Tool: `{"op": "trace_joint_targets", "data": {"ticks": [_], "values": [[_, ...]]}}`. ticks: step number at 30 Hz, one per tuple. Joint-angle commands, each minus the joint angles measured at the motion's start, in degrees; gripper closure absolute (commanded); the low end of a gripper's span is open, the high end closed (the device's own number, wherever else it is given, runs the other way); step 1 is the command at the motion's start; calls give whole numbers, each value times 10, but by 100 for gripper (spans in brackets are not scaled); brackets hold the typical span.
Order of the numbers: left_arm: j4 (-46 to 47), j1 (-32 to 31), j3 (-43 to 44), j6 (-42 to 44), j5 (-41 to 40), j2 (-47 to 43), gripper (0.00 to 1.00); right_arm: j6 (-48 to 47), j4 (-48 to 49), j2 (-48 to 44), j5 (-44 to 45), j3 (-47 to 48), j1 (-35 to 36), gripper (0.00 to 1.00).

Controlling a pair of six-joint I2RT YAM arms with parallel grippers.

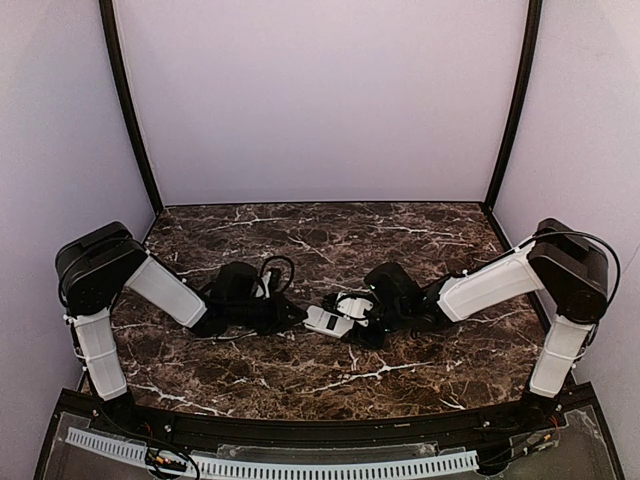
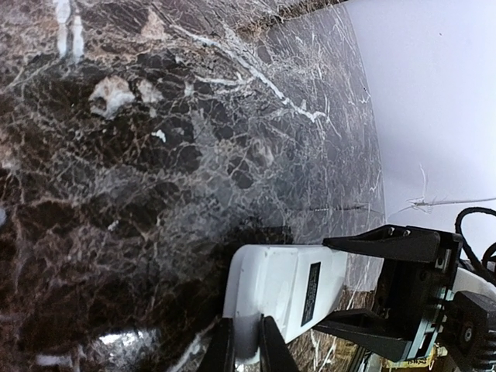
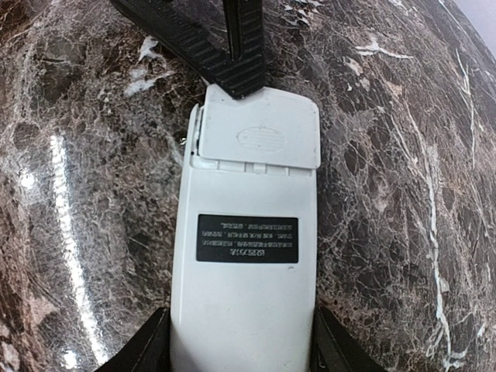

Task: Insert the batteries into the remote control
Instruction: Press the battery cover on the remote control.

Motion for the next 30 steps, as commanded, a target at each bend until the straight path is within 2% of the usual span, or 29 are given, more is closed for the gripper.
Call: {"op": "trace_joint_targets", "data": {"ticks": [1,11,20,30], "values": [[-146,-21,12,31,45,23,100,-21,13,10,8,-3,7,98],[-247,-28,38,68,13,13,100,-15,12,13,15,6,7,98],[-257,-30,31,69,1,20,99,-13,17,8,12,3,6,98],[-267,-30,36,81,-10,23,83,-17,21,4,-4,-4,6,98]]}}
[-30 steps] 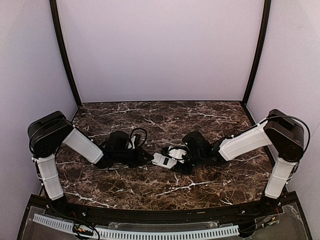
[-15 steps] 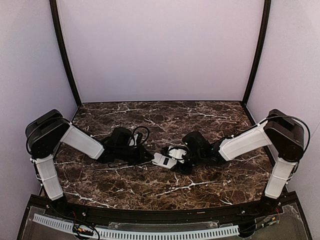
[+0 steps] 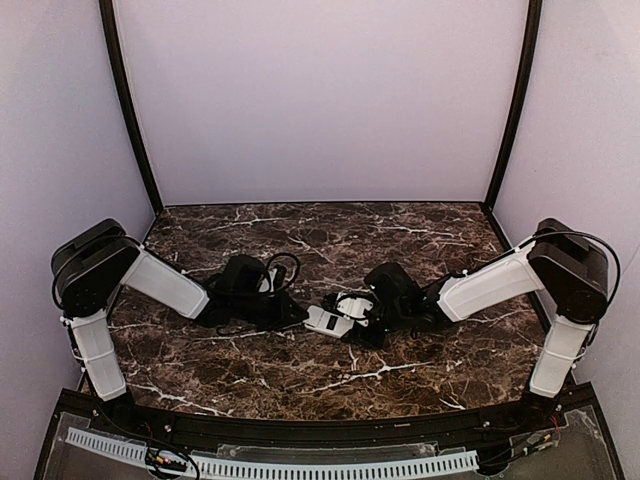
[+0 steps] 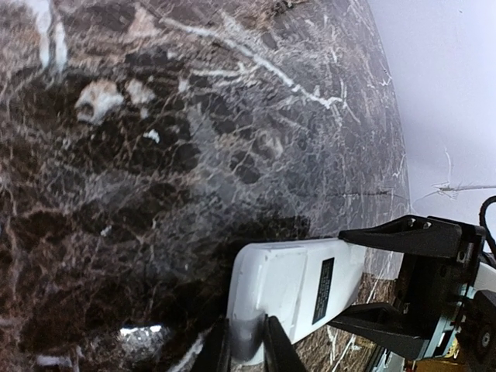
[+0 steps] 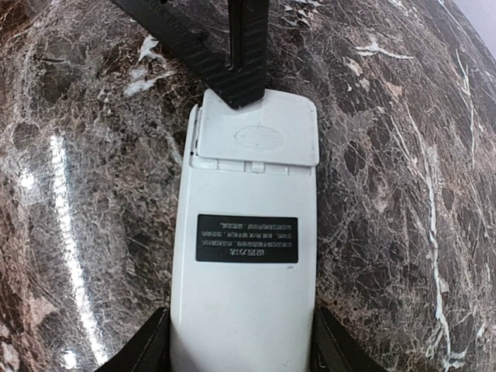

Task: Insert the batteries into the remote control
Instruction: Press the battery cover on the remote control.

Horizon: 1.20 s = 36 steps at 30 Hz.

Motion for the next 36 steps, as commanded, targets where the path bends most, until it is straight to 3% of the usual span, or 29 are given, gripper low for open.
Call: {"op": "trace_joint_targets", "data": {"ticks": [1,13,25,30,36], "values": [[-135,-28,-11,24,-3,38,82,-19,21,4,-7,-4,6,98],[-158,-28,0,54,-12,9,70,-33,9,6,-10,-4,6,98],[-153,-3,-3,97,6,-37,36,-66,16,-1,-21,-20,6,98],[-146,12,-4,102,18,-43,36,-78,16,-1,-15,-21,7,97],[-149,15,8,111,20,-34,46,-82,11,1,-19,-17,9,97]]}}
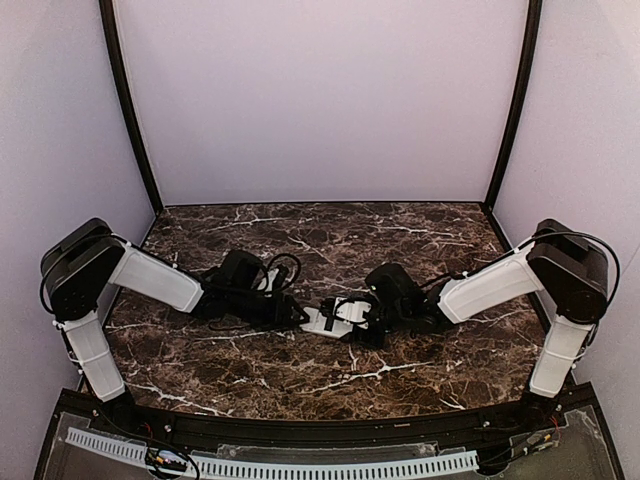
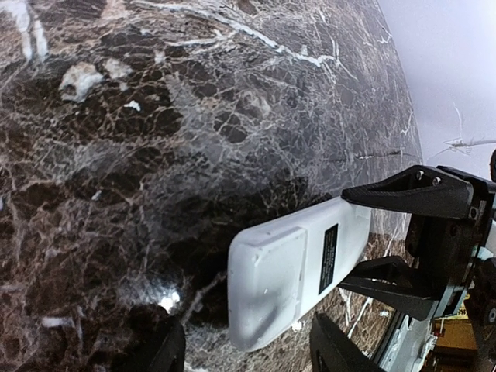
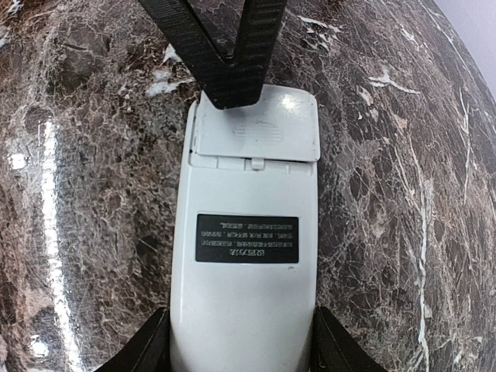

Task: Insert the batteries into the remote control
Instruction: Press the battery cover on the remote control.

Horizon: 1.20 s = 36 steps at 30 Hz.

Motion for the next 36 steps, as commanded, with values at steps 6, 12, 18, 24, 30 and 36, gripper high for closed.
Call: {"op": "trace_joint_targets", "data": {"ticks": [6,12,18,24,30,36], "values": [[-44,4,-4,19,-3,14,56,-2,-27,9,-13,4,8,98],[-40,4,-1,20,-2,17,63,2,-37,13,-22,12,8,98],[-45,3,9,25,-2,20,67,4,-42,18,-29,17,8,99],[-46,-4,17,25,-2,27,72,8,-50,22,-34,24,8,99],[-68,-11,27,33,-12,32,74,13,-56,23,-37,30,8,99],[-104,-17,40,43,-29,32,75,17,-60,28,-32,34,8,99]]}}
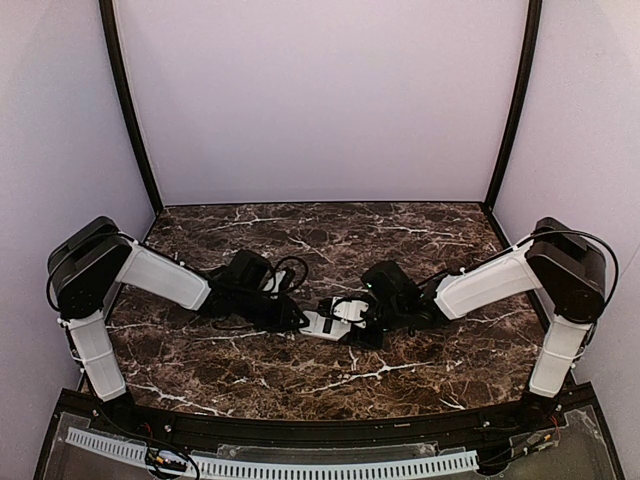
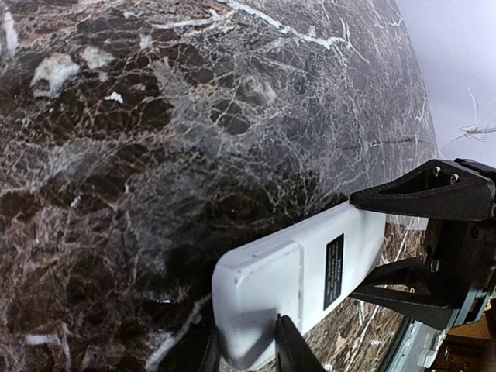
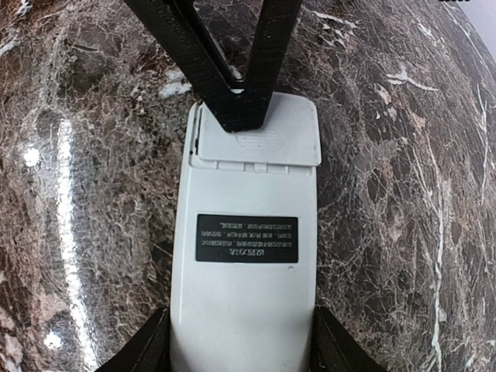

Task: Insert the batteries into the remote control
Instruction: Press the battery cover on the remote control.

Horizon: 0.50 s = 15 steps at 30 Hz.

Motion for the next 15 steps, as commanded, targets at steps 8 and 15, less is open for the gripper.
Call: {"op": "trace_joint_targets", "data": {"ticks": [8,15], "values": [[-115,-12,29,28,-47,19,78,19,-28,28,-13,22,7,99],[-143,-16,37,26,-54,32,80,24,-24,32,-2,26,7,99]]}}
